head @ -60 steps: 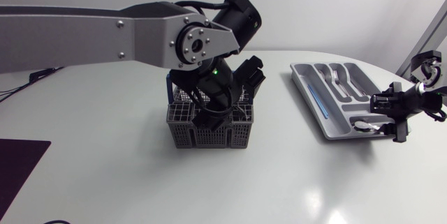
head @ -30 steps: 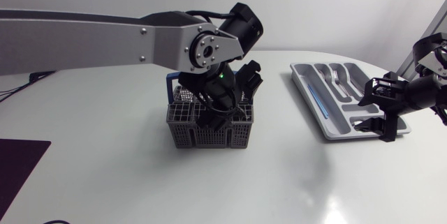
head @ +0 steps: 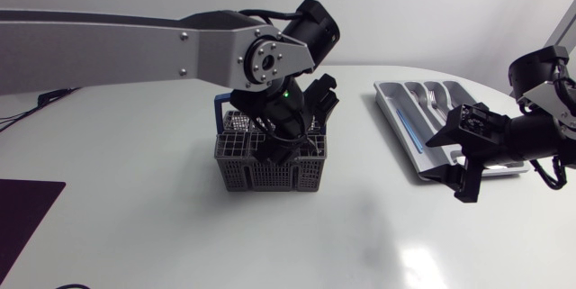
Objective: Unload the cutlery basket into the drawer organizer.
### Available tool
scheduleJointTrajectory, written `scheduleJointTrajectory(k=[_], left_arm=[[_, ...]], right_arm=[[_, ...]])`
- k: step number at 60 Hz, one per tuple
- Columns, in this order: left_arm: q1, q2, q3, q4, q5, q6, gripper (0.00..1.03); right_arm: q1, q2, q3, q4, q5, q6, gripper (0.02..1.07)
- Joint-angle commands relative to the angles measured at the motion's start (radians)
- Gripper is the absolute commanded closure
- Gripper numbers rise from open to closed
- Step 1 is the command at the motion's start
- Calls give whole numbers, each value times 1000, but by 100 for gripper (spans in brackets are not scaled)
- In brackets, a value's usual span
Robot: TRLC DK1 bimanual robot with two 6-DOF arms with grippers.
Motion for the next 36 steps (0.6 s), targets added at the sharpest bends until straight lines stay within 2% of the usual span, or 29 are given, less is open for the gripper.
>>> scheduleJointTrajectory(k=[1, 6, 10, 16, 20, 26, 28, 36], left_arm=[[10, 30, 33, -3, -4, -42, 22], [11, 30, 33, -3, -11, -45, 30], [11, 33, 33, -3, -11, -45, 31], [10, 45, 33, -3, -24, -45, 44], [7, 50, 33, -3, -25, -45, 48], [5, 56, 33, 0, -25, -43, 49], [7, 58, 33, 0, -27, -42, 54], [11, 64, 31, 15, -28, -34, 62]], right_arm=[[33, -22, -45, 8, -16, 74, 23], [70, -50, -74, 30, -19, 116, 23], [86, -62, -87, 34, -19, 132, 23], [109, -85, -108, 47, -19, 159, 23], [119, -91, -119, 48, -17, 165, 23], [125, -101, -133, 57, -17, 171, 23], [126, -102, -137, 59, -17, 172, 23], [132, -111, -157, 73, -19, 178, 23]])
